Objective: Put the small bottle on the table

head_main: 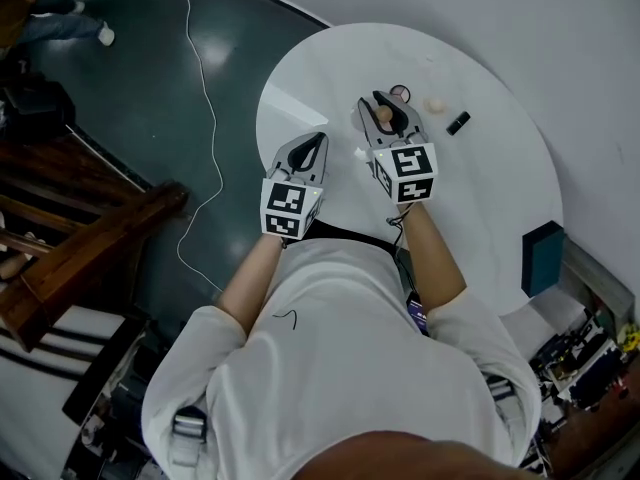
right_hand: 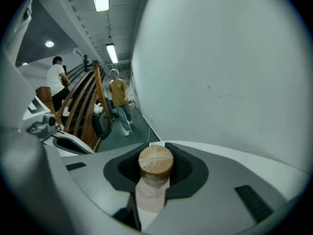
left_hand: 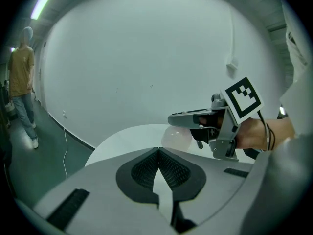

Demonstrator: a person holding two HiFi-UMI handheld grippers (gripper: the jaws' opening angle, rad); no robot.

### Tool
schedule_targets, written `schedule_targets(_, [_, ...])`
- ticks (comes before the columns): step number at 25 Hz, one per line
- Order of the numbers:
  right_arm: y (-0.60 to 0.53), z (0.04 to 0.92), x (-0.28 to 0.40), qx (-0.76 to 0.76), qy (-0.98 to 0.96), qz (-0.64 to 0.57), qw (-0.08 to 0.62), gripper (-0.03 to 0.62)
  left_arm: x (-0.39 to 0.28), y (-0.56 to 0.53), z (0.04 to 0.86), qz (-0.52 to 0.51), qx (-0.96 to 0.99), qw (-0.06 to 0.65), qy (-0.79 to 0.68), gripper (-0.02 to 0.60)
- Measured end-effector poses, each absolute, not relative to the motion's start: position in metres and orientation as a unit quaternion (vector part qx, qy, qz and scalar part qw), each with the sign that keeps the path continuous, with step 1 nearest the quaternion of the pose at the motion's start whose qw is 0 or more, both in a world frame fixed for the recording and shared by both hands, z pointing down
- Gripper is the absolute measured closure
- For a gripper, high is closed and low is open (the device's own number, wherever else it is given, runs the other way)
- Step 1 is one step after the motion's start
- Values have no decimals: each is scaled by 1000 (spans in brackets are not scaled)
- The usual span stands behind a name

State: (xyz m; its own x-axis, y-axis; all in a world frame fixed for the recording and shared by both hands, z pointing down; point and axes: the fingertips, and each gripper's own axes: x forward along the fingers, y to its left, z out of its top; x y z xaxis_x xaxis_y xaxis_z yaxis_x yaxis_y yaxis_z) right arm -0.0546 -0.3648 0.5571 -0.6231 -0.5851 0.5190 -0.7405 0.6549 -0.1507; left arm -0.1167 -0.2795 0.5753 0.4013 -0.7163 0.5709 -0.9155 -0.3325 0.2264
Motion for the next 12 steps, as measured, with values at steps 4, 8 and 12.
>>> schedule_targets(4, [-381, 576, -56, 368, -883, 182, 229, 495, -114, -286, 585, 190, 787, 273, -519, 569])
schedule_targets(8, [-389, 594, -63, 360, -881, 187, 244, 495, -116, -287, 593, 196, 783, 282, -519, 569])
schedule_targets(12, [-393, 609, -64, 359, -877, 193, 255, 495, -120, -288, 599, 201, 779, 286, -521, 569])
